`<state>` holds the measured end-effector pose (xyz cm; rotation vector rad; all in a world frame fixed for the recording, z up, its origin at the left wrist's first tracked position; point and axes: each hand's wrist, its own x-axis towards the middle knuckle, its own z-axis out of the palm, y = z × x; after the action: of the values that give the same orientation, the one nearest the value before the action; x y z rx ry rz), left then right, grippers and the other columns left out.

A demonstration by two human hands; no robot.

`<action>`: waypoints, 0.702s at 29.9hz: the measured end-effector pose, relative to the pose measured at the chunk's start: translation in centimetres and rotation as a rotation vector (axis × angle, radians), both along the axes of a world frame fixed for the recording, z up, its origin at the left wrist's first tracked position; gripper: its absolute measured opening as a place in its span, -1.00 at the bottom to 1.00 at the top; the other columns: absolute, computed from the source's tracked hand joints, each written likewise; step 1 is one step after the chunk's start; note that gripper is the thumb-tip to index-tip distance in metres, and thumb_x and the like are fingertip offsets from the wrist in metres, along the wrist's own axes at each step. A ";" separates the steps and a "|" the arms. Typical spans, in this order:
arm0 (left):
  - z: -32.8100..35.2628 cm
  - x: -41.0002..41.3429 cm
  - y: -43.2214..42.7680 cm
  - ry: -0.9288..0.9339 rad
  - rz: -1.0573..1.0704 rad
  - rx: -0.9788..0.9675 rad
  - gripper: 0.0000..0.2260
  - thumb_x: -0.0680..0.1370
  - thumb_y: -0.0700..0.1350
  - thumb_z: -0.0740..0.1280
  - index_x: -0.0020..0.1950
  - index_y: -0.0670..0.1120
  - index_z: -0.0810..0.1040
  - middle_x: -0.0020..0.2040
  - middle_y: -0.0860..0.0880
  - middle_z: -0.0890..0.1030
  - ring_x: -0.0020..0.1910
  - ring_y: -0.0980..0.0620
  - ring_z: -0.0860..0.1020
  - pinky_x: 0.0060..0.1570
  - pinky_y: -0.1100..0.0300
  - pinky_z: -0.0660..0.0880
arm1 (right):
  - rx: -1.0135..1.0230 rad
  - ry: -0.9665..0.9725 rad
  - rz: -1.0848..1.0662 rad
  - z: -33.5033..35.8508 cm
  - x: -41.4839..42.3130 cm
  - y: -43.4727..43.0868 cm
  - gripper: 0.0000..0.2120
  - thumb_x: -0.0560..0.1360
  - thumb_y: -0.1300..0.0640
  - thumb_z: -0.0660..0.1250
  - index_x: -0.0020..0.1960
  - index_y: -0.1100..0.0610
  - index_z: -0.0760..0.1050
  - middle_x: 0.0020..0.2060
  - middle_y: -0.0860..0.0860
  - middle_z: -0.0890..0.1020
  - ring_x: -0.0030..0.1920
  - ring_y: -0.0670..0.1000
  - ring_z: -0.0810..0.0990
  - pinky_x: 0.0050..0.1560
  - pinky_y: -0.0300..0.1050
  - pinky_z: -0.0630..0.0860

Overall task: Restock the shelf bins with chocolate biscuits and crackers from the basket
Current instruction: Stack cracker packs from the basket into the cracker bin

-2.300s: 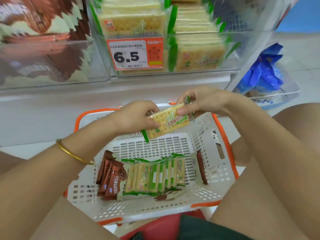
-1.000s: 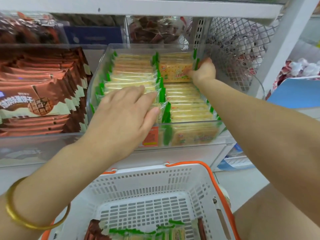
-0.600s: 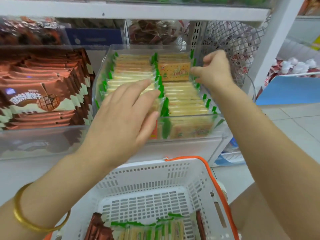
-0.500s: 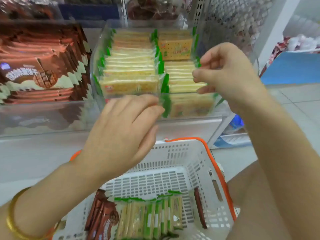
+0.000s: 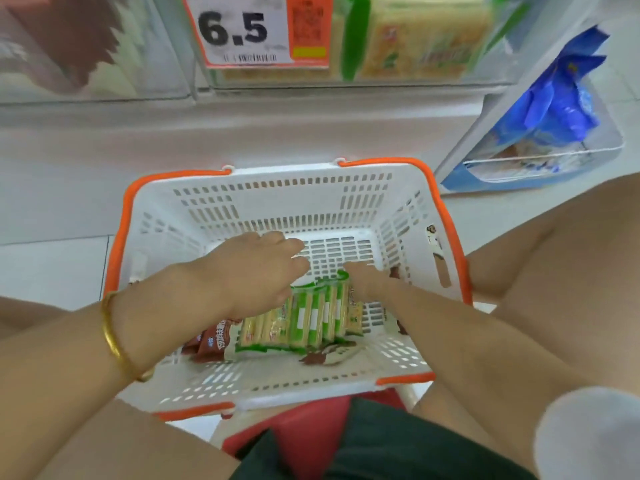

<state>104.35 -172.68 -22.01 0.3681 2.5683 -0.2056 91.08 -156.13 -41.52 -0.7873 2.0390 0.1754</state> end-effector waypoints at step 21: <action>1.0 -2.5 -0.8 -0.044 0.421 0.319 -0.52 0.61 0.04 0.18 0.50 -0.03 0.19 0.43 -0.02 0.31 0.37 0.00 0.31 0.33 0.07 0.31 | -0.104 0.080 -0.166 15.3 -6.7 -2.1 -0.78 0.45 0.20 0.44 0.03 0.25 0.49 -0.02 0.10 0.59 -0.07 0.06 0.64 -0.06 -0.13 0.61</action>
<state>101.82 -173.51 -21.01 -0.0617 2.5648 0.3630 84.35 -158.26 -26.26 -0.6799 2.1927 0.0064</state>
